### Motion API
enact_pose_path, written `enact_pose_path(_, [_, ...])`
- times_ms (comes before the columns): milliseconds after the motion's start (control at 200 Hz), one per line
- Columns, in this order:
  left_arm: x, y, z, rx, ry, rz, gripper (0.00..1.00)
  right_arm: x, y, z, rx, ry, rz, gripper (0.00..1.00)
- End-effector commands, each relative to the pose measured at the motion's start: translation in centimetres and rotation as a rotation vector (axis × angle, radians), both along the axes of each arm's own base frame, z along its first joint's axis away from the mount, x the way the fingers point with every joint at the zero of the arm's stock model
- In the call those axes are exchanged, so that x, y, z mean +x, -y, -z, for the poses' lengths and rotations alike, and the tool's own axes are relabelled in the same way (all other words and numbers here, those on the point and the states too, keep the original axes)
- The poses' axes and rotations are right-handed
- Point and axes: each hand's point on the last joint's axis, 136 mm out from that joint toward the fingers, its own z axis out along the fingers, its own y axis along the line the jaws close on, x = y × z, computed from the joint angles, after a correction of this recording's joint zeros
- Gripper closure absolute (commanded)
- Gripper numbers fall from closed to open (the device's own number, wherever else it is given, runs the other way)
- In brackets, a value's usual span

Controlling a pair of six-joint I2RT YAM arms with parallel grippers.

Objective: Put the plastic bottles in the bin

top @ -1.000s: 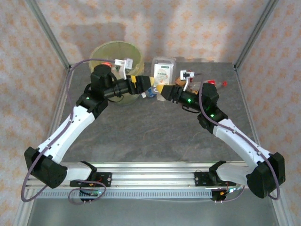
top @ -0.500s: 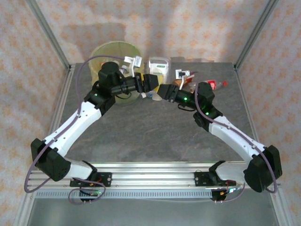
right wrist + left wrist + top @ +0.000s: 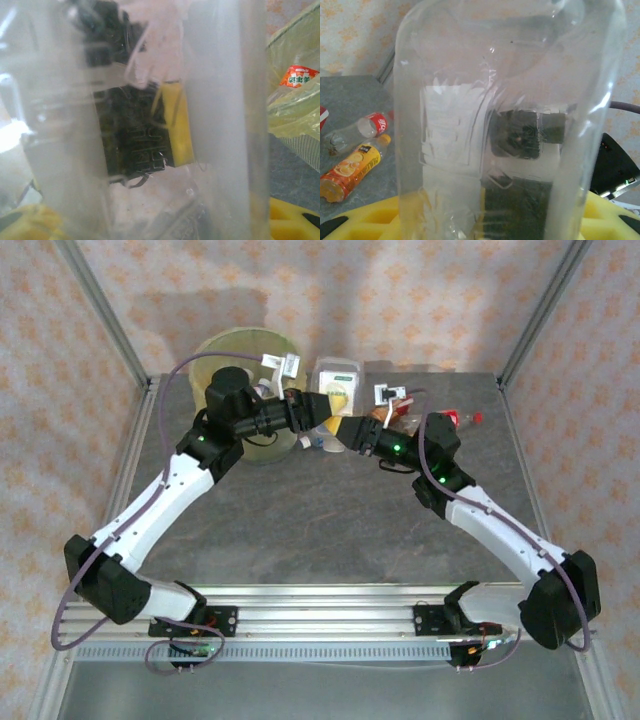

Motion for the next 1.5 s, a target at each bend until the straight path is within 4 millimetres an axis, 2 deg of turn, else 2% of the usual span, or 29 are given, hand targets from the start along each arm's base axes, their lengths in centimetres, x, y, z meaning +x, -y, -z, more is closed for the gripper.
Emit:
enact_pose_path(0, [-1.1, -1.0, -3.3, -0.009, 0.078, -0.048, 0.60, 0.0, 0.1, 0.9, -0.062, 0.032, 0.029, 0.43])
enact_pose_path(130, [-1.1, -1.7, -3.8, 0.005, 0.093, -0.092, 0.64, 0.5, 0.3, 2.7, -0.115, 0.004, 0.065, 0.23])
enact_pose_path(150, [-1.1, -1.9, -4.0, 0.006, 0.096, -0.098, 0.64, 0.0, 0.7, 2.0, -0.107, 0.023, 0.072, 0.21])
enact_pose_path(260, [-1.2, -2.5, -4.5, 0.022, 0.123, -0.131, 0.64, -0.2, 1.2, 2.5, -0.138, 0.021, 0.095, 0.09])
enact_pose_path(370, [-1.1, -3.4, -5.0, 0.042, 0.140, -0.184, 0.65, -0.2, 1.7, 3.0, -0.167, 0.021, 0.122, 0.00])
enact_pose_path(515, [-0.4, -5.4, -5.3, 0.125, 0.159, -0.312, 0.65, -0.3, 2.4, 3.3, -0.201, 0.025, 0.160, 0.01])
enact_pose_path(651, [1.0, -8.5, -5.8, 0.259, 0.167, -0.487, 0.65, 0.1, 3.1, 3.8, -0.237, 0.013, 0.204, 0.01])
enact_pose_path(926, [5.7, -15.5, -7.2, 0.611, 0.220, -0.827, 0.65, 2.4, 5.2, 6.8, -0.368, -0.101, 0.374, 0.01])
enact_pose_path(1281, [13.8, -22.4, -4.1, 0.932, 0.160, -1.036, 0.64, 3.1, 6.2, 8.5, -0.433, -0.152, 0.440, 0.01])
enact_pose_path(1431, [16.4, -23.6, -1.5, 1.067, 0.105, -1.040, 0.63, 3.4, 6.3, 8.8, -0.444, -0.165, 0.453, 0.01])
enact_pose_path(1451, [17.3, -23.5, -0.1, 1.098, 0.083, -1.024, 0.63, 3.4, 6.3, 8.9, -0.444, -0.167, 0.453, 0.01])
enact_pose_path(1496, [17.9, -24.0, 0.9, 1.134, 0.060, -1.018, 0.62, 3.6, 6.3, 9.0, -0.448, -0.173, 0.456, 0.01])
